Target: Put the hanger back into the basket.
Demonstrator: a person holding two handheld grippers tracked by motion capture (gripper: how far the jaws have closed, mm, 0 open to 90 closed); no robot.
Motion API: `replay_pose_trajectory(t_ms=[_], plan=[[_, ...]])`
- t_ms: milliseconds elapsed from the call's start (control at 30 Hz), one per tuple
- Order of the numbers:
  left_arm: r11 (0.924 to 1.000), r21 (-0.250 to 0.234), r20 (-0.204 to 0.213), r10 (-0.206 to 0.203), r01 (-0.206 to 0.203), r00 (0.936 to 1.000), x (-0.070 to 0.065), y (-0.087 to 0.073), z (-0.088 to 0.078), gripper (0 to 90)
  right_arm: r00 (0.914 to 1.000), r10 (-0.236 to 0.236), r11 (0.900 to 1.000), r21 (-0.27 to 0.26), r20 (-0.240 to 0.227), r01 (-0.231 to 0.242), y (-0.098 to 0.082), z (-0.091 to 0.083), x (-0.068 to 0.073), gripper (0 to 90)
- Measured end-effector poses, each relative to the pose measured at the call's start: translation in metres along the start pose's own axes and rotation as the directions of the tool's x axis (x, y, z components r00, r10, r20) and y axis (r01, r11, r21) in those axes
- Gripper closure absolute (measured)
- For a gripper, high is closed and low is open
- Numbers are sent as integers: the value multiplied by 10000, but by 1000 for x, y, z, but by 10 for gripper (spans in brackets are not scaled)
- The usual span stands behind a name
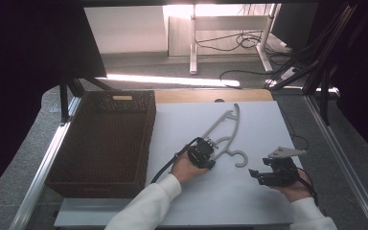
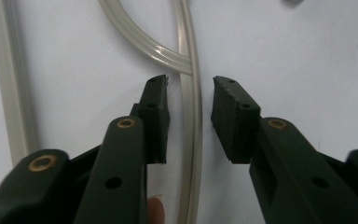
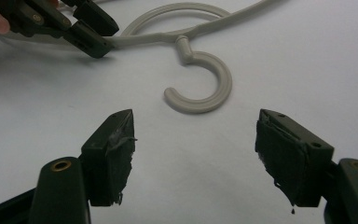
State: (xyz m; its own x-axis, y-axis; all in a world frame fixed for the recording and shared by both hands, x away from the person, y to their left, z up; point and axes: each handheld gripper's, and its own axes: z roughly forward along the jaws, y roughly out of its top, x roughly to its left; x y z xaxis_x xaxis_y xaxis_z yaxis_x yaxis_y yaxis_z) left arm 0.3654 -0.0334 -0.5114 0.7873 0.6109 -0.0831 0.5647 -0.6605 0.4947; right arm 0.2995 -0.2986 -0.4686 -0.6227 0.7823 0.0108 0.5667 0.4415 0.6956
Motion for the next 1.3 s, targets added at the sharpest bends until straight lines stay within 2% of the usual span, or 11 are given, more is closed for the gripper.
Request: replay_pose_trajectory(t_ms=[133,233,267,400,567,933,1067,1100,1300], plan=[[10000,21,-78,-81,81,9999,1,1,0,727,10000,-3,10000,3,6,3,0,0,0,290],[10000,90,-147,42,-41,9999,-1,2,0,766,10000,-47,10000,3,6,47,0,0,0,289],[9999,117,-142,77,-75,9999,-1,2,0,808,10000,-49,10000,2,11,49,0,0,0,289],[9993,345,-249,129,-121,9996,-3,6,0,811,10000,-49,10000,-1,0,49,0,1,1,289],[9988,483,-59,-5,8,10000,0,8,0,814,10000,-98,10000,17,1,98,0,1,1,287],[9991,393,158,-167,161,9997,5,7,-1,817,10000,-44,10000,4,90,44,0,-1,-1,281],[9990,110,450,-436,432,9980,11,6,-8,817,9999,-19,10000,-57,167,20,-1,-2,-2,282],[9979,-100,541,-632,639,9965,12,6,-10,817,9998,-10,10000,-65,180,11,-1,-2,-2,282],[9907,-768,1155,-1030,1123,9880,22,6,-31,818,9998,-18,10000,-47,190,19,-1,-1,-2,282]])
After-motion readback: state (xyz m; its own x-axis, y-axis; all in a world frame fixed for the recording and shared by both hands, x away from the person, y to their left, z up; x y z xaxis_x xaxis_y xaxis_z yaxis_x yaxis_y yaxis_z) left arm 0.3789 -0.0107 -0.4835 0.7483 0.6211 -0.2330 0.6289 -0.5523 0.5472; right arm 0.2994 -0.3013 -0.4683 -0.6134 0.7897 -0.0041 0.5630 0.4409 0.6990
